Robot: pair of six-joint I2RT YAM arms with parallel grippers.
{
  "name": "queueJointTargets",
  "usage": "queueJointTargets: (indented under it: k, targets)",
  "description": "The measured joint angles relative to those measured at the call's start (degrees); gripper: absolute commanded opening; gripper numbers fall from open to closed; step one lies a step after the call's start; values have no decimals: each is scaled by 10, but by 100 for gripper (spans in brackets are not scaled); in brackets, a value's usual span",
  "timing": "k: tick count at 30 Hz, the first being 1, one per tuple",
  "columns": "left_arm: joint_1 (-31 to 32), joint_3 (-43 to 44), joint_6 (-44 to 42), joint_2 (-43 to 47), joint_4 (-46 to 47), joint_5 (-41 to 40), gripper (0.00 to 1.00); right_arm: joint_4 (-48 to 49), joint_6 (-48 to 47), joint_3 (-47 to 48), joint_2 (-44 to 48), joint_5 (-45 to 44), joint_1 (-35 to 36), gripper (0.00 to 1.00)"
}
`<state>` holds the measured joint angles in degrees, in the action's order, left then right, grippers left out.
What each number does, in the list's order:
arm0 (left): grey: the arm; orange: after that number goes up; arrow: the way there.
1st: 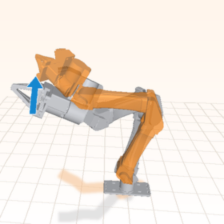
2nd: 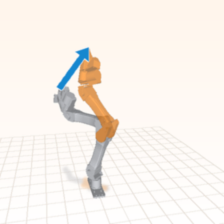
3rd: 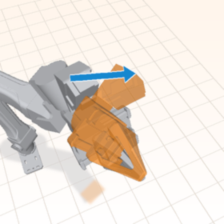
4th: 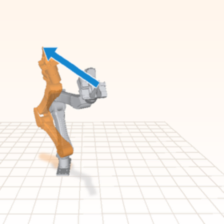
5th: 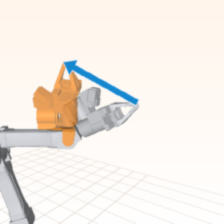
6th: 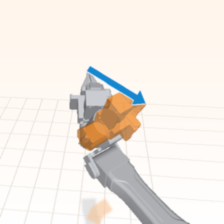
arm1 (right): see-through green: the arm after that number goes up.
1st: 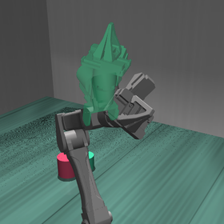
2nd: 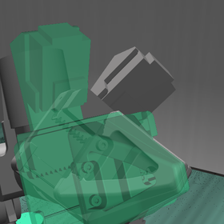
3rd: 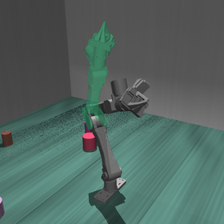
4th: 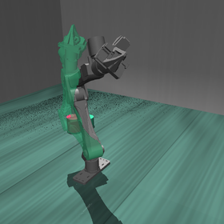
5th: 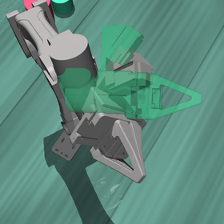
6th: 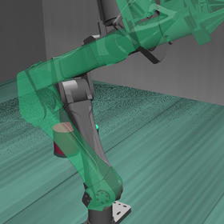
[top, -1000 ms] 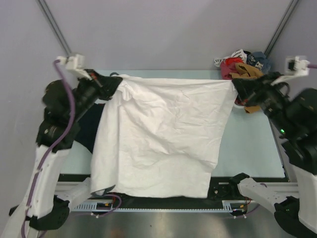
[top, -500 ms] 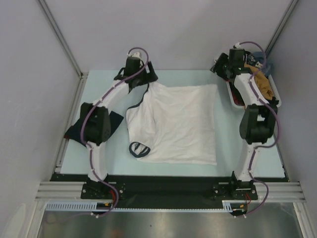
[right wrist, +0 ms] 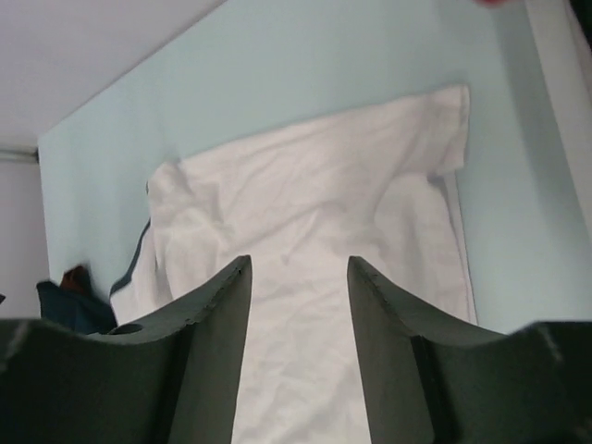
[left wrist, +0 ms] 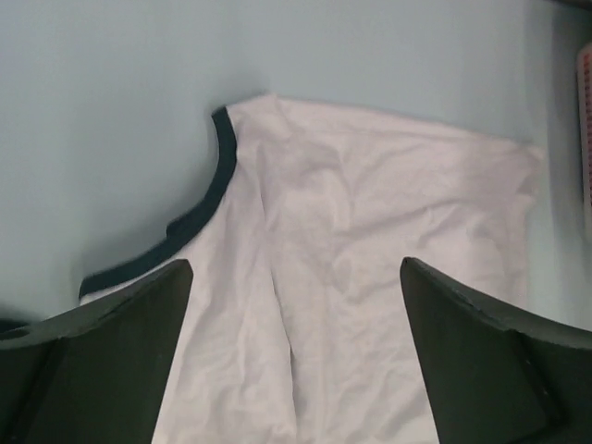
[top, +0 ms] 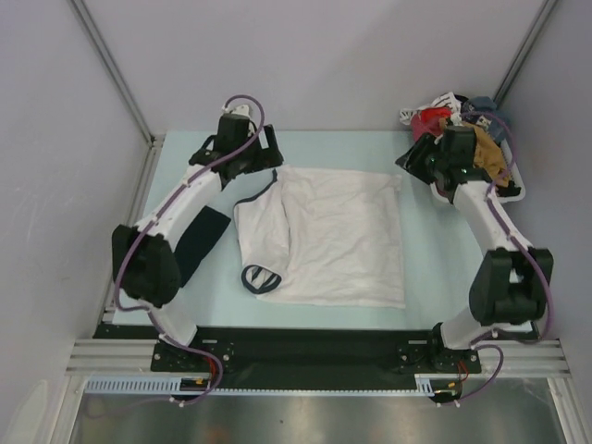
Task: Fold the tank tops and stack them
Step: Flatten the tank top out
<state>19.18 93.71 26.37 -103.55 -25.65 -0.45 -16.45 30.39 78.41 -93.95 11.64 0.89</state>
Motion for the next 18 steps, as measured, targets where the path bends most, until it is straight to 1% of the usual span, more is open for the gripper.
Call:
queueJointTargets:
  k: [3,6,8,10,12,15,18]
  targets:
    - [35,-89,-10,96,-13,-18,100,0,-2,-95,108,7,8,53]
    - [73,-175,-17,170,-15,-26,100,0,-5,-174,188,7,18,54]
    - [90,-236,-21,204,-16,-25,100,-7,-7,-222,221,6,22,64]
    - [94,-294,-24,226,-19,-25,100,-22,-6,-256,237,0,26,74]
    - [93,-343,-24,238,-19,-27,100,-39,-8,-289,248,-18,35,77]
    - [91,-392,-24,245,-20,-29,100,-62,-2,-334,277,-48,63,77]
    - [87,-398,-24,235,-12,-29,100,-70,12,-381,314,-71,95,74]
